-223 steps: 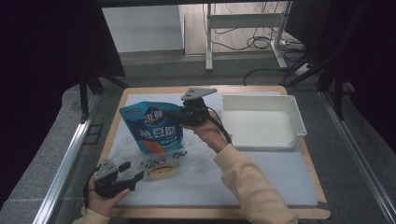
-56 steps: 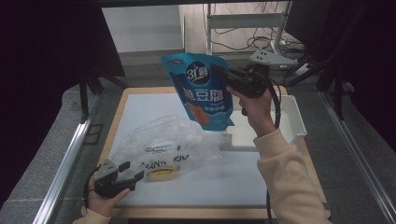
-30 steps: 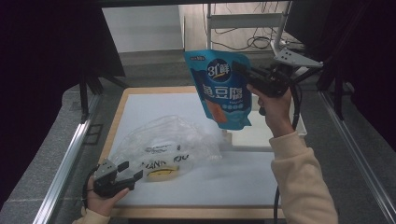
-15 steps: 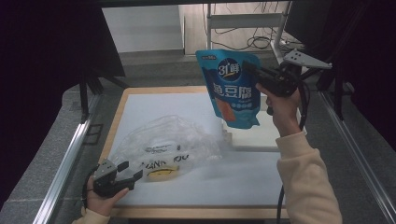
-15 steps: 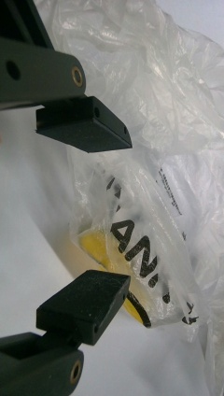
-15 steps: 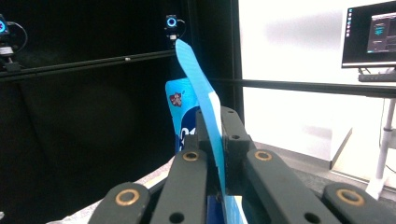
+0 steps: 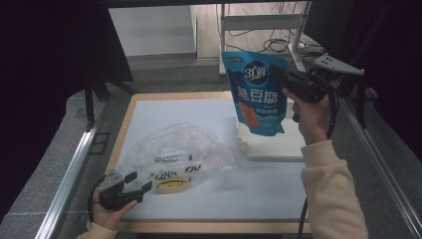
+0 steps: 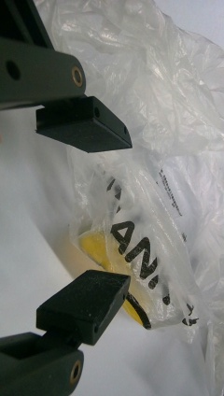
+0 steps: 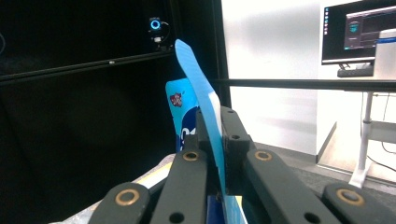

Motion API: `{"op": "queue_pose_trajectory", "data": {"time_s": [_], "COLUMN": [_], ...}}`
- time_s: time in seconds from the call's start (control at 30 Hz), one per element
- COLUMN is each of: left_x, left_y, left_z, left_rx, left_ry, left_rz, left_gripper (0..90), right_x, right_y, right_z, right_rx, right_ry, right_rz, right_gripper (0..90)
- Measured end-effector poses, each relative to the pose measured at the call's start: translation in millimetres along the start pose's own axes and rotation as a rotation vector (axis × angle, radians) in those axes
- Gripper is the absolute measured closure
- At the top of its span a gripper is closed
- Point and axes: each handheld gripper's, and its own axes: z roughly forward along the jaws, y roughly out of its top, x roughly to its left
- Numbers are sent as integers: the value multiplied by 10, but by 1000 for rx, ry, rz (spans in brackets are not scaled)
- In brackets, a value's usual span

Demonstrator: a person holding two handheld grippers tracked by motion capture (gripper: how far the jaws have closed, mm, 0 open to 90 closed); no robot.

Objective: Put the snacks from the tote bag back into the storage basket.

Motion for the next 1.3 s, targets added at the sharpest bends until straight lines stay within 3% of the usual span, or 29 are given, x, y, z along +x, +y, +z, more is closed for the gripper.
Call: {"op": "queue_pose_trajectory", "data": {"time_s": [0.83,0.97,1.3], "left_x": [4,6,13], "left_y": [0,-1,-2], "left_z": [2,4,0], "left_rx": [2,3,4], "left_ry": [1,0,3], "left_rz": [3,3,2], "left_gripper": [300,300,301], "right_x": [-276,-324,-497], "right_y": [-128,-206,-491], "right_z": [40,106,275], "right_rx": [25,48,89], "right_ry": [-54,-61,-61], "right_rz": [20,15,63], "right_gripper": [882,882,881]}}
